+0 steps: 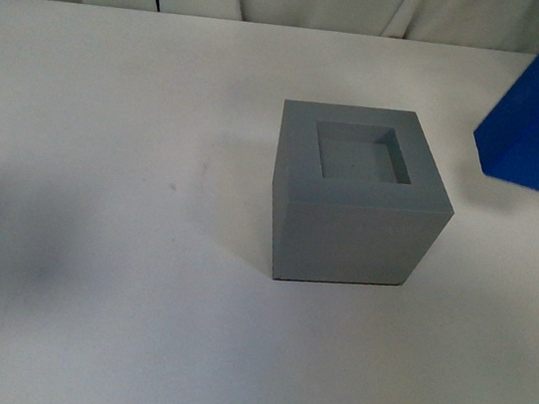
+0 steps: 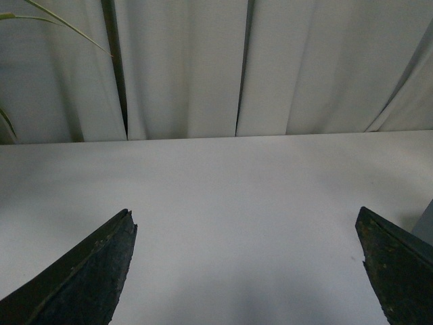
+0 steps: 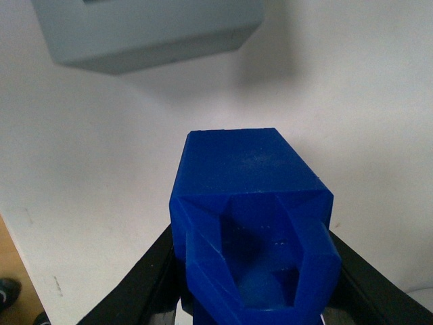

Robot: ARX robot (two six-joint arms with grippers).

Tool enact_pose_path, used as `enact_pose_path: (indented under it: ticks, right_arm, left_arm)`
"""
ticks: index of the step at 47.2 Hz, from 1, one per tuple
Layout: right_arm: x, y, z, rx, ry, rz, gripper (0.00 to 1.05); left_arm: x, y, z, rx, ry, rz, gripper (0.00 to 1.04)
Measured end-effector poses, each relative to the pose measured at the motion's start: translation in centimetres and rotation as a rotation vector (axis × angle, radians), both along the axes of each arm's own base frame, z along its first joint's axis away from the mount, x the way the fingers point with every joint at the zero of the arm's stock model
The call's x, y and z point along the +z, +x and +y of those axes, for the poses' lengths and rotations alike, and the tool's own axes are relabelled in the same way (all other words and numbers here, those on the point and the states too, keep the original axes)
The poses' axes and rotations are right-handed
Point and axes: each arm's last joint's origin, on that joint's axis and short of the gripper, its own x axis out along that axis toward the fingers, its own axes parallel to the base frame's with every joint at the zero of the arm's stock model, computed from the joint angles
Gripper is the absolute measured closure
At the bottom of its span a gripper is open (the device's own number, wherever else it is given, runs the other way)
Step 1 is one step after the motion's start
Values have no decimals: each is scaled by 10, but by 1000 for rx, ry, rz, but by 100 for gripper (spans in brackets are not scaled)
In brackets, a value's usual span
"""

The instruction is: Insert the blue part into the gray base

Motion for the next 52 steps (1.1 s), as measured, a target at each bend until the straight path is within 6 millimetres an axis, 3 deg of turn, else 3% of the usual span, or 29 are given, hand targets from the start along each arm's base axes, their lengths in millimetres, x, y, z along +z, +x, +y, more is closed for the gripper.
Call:
enact_pose_path:
  ticks: [4, 15, 24, 39, 52]
  right_arm:
    - [16, -4, 9, 23, 27, -17, 58]
    - [36, -10, 29, 77, 60, -23, 58]
    - [49, -18, 62, 163, 68, -50, 58]
    - [28, -18, 99, 247, 28, -3, 58]
    - [21, -13, 103, 252, -1, 12, 58]
  left_arm:
    - [0, 0, 0, 0, 0, 0, 6]
    - [0, 0, 0, 0, 0, 0, 6]
    - [0, 0, 0, 0, 0, 0, 6]
    - [0, 0, 0, 0, 0, 0, 6]
    - [0, 0, 0, 0, 0, 0, 6]
